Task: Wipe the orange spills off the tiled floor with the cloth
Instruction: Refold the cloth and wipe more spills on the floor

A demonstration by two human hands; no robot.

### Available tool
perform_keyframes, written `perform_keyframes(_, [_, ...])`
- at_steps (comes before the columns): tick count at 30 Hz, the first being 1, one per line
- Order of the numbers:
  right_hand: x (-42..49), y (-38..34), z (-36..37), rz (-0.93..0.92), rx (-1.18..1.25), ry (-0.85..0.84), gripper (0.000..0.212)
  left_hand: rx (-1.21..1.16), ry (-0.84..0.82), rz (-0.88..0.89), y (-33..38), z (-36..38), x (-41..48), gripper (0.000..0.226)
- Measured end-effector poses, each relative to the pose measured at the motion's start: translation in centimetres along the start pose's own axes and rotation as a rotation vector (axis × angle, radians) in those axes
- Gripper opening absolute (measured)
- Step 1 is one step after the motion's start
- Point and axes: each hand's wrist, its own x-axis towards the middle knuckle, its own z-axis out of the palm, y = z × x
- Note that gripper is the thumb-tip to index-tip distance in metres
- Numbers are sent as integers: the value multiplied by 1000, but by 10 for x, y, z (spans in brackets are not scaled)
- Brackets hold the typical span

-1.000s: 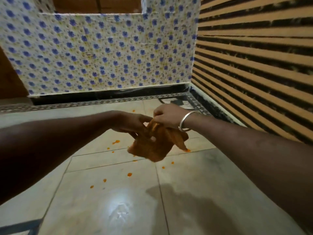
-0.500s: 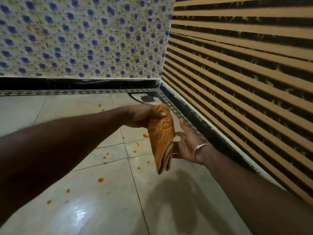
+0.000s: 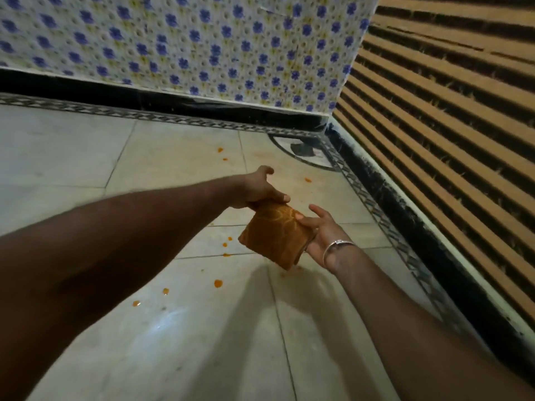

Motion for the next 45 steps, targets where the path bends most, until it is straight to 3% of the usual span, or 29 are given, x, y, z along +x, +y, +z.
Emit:
perform_keyframes(3, [5,14,9,31,27,-86,71,10,-105,18,-11,-14,-14,77])
perform_keyframes(5, [6,22,13,-32,-167,-130,69,172,-137,26,-15,-15,-20,70])
perform_keyframes(8, [9,28,17,-206,-685,-63,63,586,-40,89,-17,-11,-25,56])
perform_keyframes(12, [26,24,23,-444,-1077,16,24,948,68,204,-28,-13,-28,34])
perform_keyframes(17, [37,20,37,-676,-1298,-37,26,1019,199,218,-37,-35,-39,23])
perform_keyframes(20, [33,32,43,-902,-1348,32,21,1117,331,338,-43,-40,-58,22])
perform_keyframes(22, [26,57,36,-990,-1488,27,24,1227,301,413,-63,-39,-71,17])
perform_keyframes(24, [18,94,18,-970,-1625,-106,31,1336,111,284,-98,-36,-87,17])
perform_keyframes(26, [12,135,-8,-873,-1612,-180,38,1422,-101,75,-133,-36,-101,39])
perform_keyframes(27, [10,156,-20,-829,-1559,-150,40,1406,-126,29,-147,-38,-105,47])
perform_keyframes(31, [8,221,-46,-750,-1593,33,61,1208,42,145,-164,-37,-100,93])
perform_keyframes(37, [12,244,-46,-699,-1708,34,73,1215,-46,96,-195,52,-57,85])
perform_keyframes(41, [16,244,-45,-699,-1693,25,72,1173,259,85,-230,77,-36,73])
perform_keyframes(45, [14,245,-50,-668,-1723,12,71,1084,422,50,-238,76,-42,71])
